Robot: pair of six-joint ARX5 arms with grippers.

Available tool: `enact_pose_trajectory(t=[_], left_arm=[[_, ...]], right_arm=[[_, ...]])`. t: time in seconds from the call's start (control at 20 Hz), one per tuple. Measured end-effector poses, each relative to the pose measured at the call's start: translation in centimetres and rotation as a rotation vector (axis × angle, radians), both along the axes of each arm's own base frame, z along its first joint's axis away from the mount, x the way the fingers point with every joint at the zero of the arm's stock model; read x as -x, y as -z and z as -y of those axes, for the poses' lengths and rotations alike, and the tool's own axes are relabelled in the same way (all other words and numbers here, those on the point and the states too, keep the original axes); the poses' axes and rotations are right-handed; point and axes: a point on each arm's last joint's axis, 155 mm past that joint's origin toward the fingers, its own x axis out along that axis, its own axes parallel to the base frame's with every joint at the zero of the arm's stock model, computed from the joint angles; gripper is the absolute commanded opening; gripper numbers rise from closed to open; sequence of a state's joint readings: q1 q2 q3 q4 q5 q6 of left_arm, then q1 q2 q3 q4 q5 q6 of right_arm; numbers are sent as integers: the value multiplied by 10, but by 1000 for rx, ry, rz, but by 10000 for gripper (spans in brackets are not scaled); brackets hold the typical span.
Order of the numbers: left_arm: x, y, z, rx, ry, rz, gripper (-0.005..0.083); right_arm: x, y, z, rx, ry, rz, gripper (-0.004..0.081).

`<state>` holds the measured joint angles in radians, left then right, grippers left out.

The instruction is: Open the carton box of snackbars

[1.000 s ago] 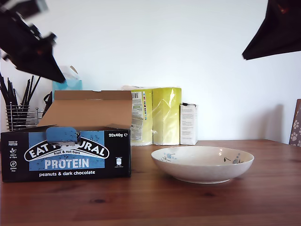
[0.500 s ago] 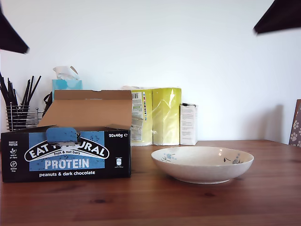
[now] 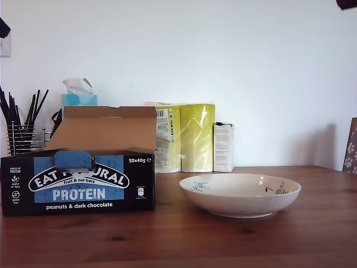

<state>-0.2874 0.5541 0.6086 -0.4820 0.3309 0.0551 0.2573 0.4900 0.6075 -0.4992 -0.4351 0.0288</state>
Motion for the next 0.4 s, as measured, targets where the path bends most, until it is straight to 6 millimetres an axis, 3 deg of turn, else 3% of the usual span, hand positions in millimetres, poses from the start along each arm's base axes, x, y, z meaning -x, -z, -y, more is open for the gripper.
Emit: enact_pose_trajectory(t=[0.4], left_arm=[[-5, 16, 2, -19, 0, -64, -21]], right_arm=[[-2, 6, -1, 7, 0, -25, -13]])
